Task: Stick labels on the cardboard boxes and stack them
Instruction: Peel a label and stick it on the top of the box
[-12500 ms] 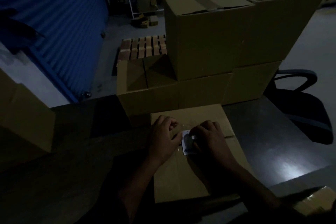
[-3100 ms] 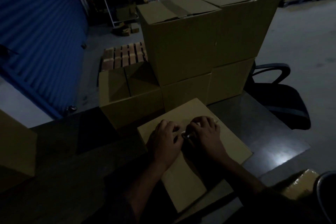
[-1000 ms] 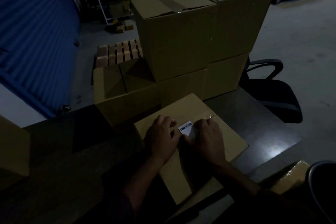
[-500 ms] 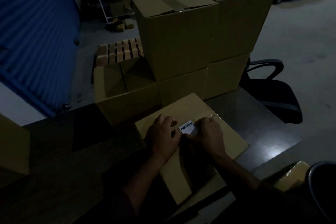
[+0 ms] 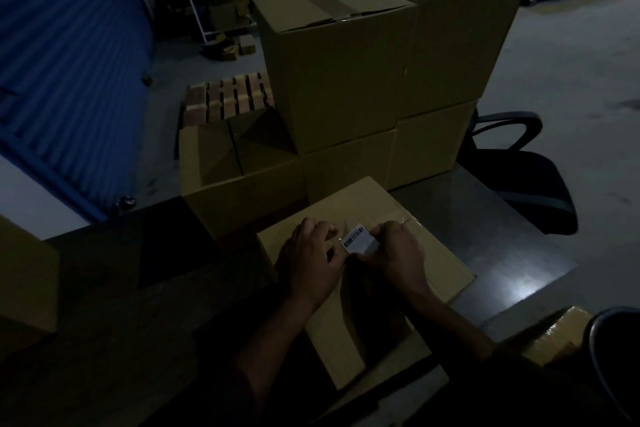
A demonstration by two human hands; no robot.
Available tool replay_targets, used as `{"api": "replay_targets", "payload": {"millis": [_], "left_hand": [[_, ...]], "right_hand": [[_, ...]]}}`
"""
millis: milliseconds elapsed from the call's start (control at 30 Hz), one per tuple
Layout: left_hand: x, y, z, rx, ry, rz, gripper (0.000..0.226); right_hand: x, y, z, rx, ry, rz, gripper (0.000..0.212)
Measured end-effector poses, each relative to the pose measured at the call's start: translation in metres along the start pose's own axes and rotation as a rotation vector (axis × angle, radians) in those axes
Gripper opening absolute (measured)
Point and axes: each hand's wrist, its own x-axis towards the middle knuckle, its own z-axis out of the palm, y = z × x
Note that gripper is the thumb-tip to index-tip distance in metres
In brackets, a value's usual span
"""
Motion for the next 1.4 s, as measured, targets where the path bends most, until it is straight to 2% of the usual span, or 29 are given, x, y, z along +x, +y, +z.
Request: {"api": "replay_targets", "payload": {"millis": [133, 300, 433, 700, 833, 1000, 1100, 1200, 1267, 1400], "left_hand": [[0.0, 0.0, 0.0, -0.008, 0.002, -0.006, 0.024], [-0.001, -0.001, -0.001, -0.011, -0.011, 0.002, 0.024], [-0.001, 0.002, -0.001, 0.001, 0.004, -0.001, 0.022], [-0.001, 0.004, -0.004, -0.03, -0.025, -0.034, 0.027], [-0.002, 0.008, -0.005, -0.058, -0.016, -0.048, 0.027], [-0.003, 0.012, -0.009, -0.088, -0.001, -0.08, 0.021], [-0.001, 0.027, -0.013, -0.176, -0.045, -0.098, 0.026], [0.0, 0.056, -0.008, -0.278, -0.096, -0.038, 0.03], [-0.002, 0.08, 0.0, -0.361, -0.161, 0.026, 0.032], [-0.009, 0.132, 0.026, -0.413, -0.29, 0.147, 0.034]], "right_hand": [[-0.002, 0.002, -0.004, 0.079, -0.015, -0.003, 0.056], [0.0, 0.002, -0.01, 0.201, -0.021, 0.021, 0.04], [0.002, 0.004, -0.01, 0.313, -0.062, 0.088, 0.026], [0.009, 0.005, -0.02, 0.522, -0.15, 0.209, 0.011], [0.006, 0.003, -0.034, 0.725, -0.165, 0.269, 0.012], [-0.004, 0.007, -0.053, 0.941, -0.096, 0.342, 0.018], [-0.012, 0.016, -0.067, 1.005, -0.031, 0.388, 0.016], [-0.028, 0.025, -0.082, 1.066, 0.034, 0.426, 0.017], [-0.041, 0.035, -0.092, 1.078, 0.144, 0.435, 0.017], [-0.071, 0.067, -0.112, 1.09, 0.407, 0.464, 0.003]]}}
